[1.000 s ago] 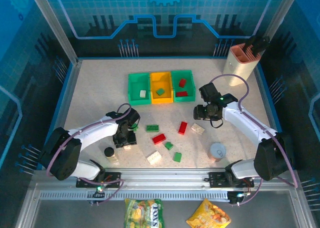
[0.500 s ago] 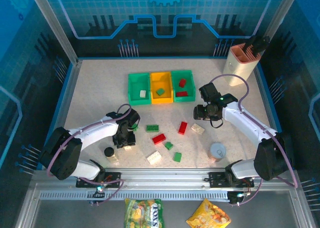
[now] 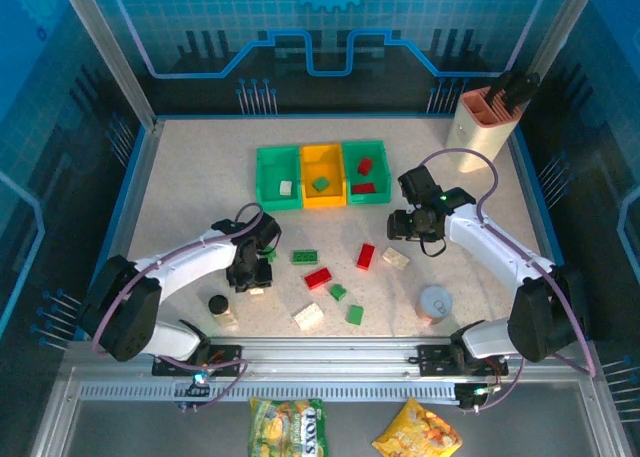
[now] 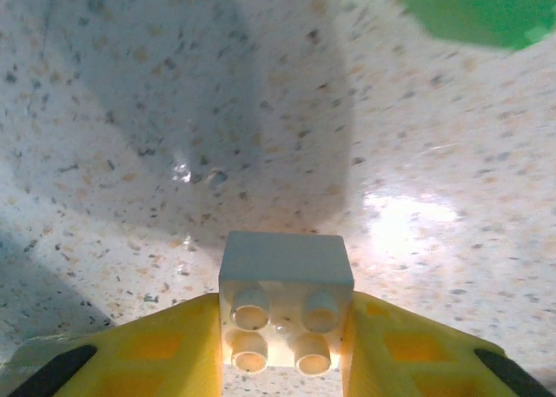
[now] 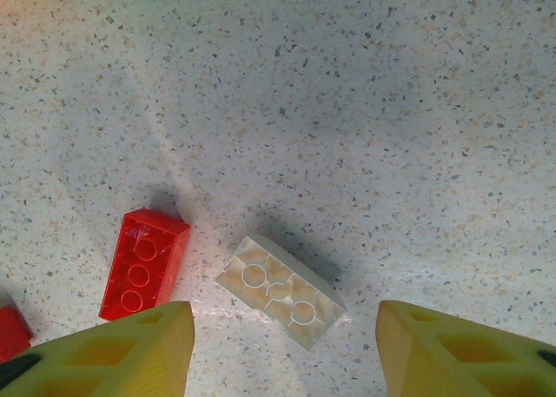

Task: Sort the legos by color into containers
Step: Pick up the lego from the bottom-left of the table.

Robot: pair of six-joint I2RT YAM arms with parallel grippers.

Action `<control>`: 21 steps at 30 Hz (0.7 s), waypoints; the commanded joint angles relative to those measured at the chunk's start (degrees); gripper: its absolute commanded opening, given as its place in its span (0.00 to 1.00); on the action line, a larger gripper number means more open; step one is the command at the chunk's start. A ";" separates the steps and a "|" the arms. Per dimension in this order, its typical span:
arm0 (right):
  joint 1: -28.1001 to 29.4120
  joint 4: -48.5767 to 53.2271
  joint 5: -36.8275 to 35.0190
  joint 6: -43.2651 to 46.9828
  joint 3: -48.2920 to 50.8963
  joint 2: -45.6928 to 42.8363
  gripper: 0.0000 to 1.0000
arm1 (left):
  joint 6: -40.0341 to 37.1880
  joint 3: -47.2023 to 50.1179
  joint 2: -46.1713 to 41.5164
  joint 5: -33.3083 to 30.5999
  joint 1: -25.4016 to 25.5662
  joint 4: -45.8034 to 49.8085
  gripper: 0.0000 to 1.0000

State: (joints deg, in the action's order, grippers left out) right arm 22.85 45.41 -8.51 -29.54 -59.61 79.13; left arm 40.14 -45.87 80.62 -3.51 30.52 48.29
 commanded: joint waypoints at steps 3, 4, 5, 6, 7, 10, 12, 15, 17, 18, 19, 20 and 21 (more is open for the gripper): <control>0.33 0.73 -0.32 0.45 0.14 -1.48 0.58 | -3.39 -6.08 0.00 -1.24 -1.06 3.35 0.35; 0.25 0.78 -0.39 0.45 0.22 -1.62 0.58 | -3.88 -7.38 0.51 -1.40 -1.26 3.70 0.35; 0.24 0.87 -0.66 0.44 0.30 -1.80 0.58 | -4.50 -8.54 1.02 -1.58 -1.54 3.96 0.35; 0.27 0.82 -0.76 0.49 0.39 -2.01 0.58 | -5.01 -9.76 1.46 -1.67 -1.83 4.21 0.35; 0.26 0.95 -1.05 0.53 0.47 -2.20 0.58 | -5.74 -10.99 2.09 -1.68 -2.21 4.42 0.35; 0.21 1.09 -1.48 0.36 0.72 -2.73 0.58 | -7.61 -14.84 3.90 -1.77 -3.76 4.88 0.34; 0.22 1.17 -1.51 0.14 0.81 -2.94 0.58 | -9.01 -17.40 5.28 -1.69 -4.79 4.81 0.35; 0.26 1.27 -1.66 0.01 1.06 -3.48 0.58 | -11.32 -21.62 8.28 -1.76 -6.29 5.01 0.35; 0.26 1.59 -1.94 0.01 1.02 -3.82 0.58 | -12.92 -24.44 10.53 -1.77 -7.23 5.06 0.35; 0.26 1.72 -2.09 0.00 1.08 -4.03 0.58 | -13.52 -25.60 11.50 -1.89 -7.65 5.09 0.34; 0.26 1.83 -2.25 -0.12 1.14 -4.33 0.58 | -14.24 -26.95 12.57 -1.86 -8.06 5.14 0.34; 0.26 2.01 -2.49 -0.08 1.10 -4.53 0.58 | -14.89 -28.41 13.63 -1.85 -8.43 5.05 0.34; 0.26 2.05 -2.61 -0.12 1.17 -4.68 0.58 | -15.33 -29.64 14.41 -1.86 -8.77 5.14 0.34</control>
State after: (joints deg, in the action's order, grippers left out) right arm 22.85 45.71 -10.02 -29.56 -59.20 76.16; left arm 28.42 -72.14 93.03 -4.69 22.74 51.48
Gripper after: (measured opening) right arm 0.583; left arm 0.347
